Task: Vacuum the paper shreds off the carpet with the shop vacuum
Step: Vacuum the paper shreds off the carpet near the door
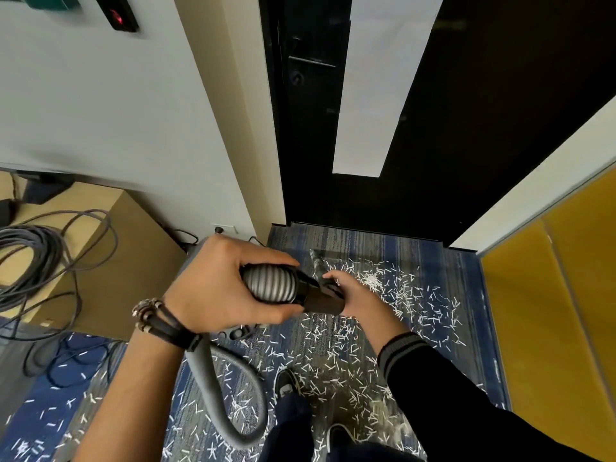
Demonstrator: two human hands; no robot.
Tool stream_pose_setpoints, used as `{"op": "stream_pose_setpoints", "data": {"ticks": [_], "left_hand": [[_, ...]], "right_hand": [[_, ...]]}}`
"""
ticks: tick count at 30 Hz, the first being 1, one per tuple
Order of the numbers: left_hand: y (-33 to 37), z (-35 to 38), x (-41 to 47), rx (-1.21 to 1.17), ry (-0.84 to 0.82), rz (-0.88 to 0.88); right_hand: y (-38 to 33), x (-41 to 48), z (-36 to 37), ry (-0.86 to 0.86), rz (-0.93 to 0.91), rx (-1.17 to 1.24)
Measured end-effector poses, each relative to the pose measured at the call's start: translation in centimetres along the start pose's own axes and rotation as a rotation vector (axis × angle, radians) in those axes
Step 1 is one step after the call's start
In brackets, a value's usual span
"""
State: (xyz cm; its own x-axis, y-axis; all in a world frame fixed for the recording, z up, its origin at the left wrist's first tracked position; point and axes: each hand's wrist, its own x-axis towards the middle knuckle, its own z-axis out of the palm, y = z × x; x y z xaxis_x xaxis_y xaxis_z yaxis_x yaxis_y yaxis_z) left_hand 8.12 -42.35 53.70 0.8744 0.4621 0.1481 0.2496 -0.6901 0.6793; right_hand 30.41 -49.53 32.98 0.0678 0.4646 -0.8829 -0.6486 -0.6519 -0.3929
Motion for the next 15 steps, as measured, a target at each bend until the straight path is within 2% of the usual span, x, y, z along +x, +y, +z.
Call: {"op": "stream_pose_setpoints", "data": {"ticks": [4,7,9,12,15], "left_hand": [[-1.5,-1.9,0.9,-0.034,-0.002,0.017],[-1.6,-2.7,1.4,-0.057,-0.083,0.062],[-1.7,-3.1,1.7,-0.059,-0.108,0.108],[-2.3,-4.3,1.9,-0.033,-0.045,0.135],[-3.3,-5.2,1.8,-0.032,-0.045,0.146]], "right_hand": [[-0.4,-0.4,1.4,0.032,-0.016,-0.091],[0.5,-1.6,1.7,0.03,-0.048,0.035],[0.4,-1.4,1.2,0.033,-0.06,0.006],[-1.9,0.9,2.2,0.124,-0.079,-0.107],[-3.5,-0.1,4.7,0.062,-0.063,-0.074]]}}
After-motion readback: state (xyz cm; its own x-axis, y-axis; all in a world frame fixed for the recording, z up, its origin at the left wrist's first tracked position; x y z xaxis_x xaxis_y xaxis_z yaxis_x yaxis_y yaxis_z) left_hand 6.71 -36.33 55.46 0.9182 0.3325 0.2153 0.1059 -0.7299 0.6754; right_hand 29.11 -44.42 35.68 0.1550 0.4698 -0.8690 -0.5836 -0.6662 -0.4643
